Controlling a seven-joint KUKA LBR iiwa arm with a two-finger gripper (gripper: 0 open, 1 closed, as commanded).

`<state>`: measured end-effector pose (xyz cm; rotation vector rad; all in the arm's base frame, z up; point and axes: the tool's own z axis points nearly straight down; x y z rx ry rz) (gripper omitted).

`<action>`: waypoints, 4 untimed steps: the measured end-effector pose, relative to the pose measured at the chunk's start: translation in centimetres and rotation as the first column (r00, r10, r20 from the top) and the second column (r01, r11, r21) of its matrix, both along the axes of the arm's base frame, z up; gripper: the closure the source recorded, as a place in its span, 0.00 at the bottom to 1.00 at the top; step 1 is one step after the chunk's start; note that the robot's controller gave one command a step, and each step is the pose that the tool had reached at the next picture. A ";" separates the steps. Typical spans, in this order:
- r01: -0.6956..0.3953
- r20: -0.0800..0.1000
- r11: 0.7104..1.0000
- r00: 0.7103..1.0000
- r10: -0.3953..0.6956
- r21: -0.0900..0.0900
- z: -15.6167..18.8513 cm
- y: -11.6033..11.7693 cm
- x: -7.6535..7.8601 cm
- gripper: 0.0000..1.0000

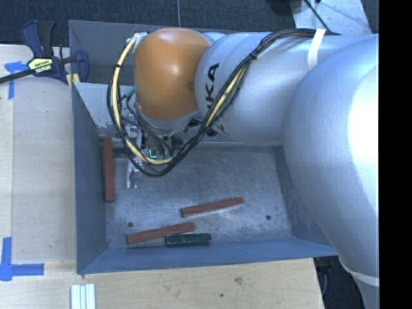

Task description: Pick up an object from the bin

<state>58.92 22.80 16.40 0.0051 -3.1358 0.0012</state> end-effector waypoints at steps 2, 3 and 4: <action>-0.014 0.013 1.000 1.000 0.014 0.003 -8.8 -0.3 3.6 0.00; -0.019 0.010 1.000 1.000 0.019 0.002 -8.5 -0.3 3.3 0.00; -0.375 0.012 0.927 0.927 0.375 -0.007 -6.8 0.9 3.0 0.00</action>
Offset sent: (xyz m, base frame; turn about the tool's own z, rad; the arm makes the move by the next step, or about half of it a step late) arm 0.0350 -0.0033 -0.0940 -0.0141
